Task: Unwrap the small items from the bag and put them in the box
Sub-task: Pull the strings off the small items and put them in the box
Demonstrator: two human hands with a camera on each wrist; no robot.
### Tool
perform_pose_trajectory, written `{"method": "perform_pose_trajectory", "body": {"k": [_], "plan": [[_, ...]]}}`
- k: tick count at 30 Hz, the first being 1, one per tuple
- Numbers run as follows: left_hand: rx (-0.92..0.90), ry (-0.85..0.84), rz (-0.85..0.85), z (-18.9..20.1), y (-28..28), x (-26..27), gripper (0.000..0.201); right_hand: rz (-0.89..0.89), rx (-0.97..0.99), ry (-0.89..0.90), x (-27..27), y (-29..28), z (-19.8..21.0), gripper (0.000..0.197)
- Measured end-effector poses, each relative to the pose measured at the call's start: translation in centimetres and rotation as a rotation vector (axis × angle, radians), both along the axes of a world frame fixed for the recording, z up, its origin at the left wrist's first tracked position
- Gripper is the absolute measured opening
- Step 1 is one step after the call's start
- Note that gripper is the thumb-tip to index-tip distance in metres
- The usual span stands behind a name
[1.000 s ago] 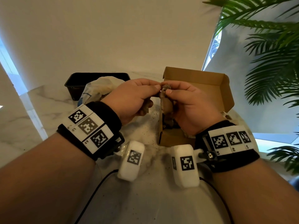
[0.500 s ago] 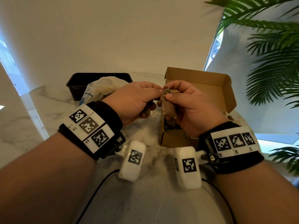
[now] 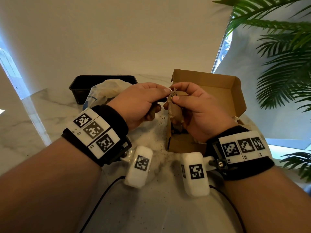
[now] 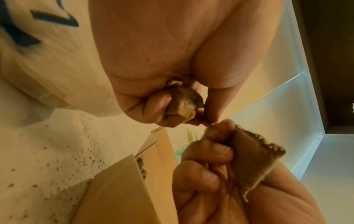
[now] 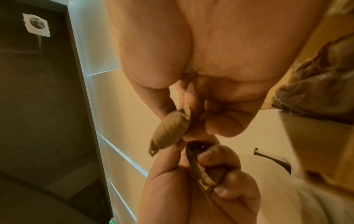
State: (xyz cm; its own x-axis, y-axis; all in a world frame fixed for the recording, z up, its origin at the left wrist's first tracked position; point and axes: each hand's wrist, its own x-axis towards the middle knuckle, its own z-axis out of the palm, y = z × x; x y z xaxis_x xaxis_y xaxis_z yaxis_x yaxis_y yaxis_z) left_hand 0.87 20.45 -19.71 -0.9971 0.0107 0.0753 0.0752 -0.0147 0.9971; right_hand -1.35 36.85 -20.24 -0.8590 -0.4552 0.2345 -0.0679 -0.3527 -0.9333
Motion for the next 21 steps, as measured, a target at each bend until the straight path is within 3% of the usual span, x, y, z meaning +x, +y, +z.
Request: {"method": "perform_pose_trajectory", "body": {"k": [5,9,21], "plan": [[0.0,-0.027,0.089,-0.1,-0.1,-0.3,0.017,-0.002,-0.018,0.052,-0.2,-0.1,-0.1,0.034],[-0.1,-0.039,0.08,-0.1,0.0,-0.2,0.015,0.0,-0.012,0.057,-0.5,-0.1,-0.1,0.027],[-0.226,-0.078,0.051,0.0,0.5,0.2,0.011,-0.215,0.075,0.016,-1.2,0.5,-0.2,0.023]]}}
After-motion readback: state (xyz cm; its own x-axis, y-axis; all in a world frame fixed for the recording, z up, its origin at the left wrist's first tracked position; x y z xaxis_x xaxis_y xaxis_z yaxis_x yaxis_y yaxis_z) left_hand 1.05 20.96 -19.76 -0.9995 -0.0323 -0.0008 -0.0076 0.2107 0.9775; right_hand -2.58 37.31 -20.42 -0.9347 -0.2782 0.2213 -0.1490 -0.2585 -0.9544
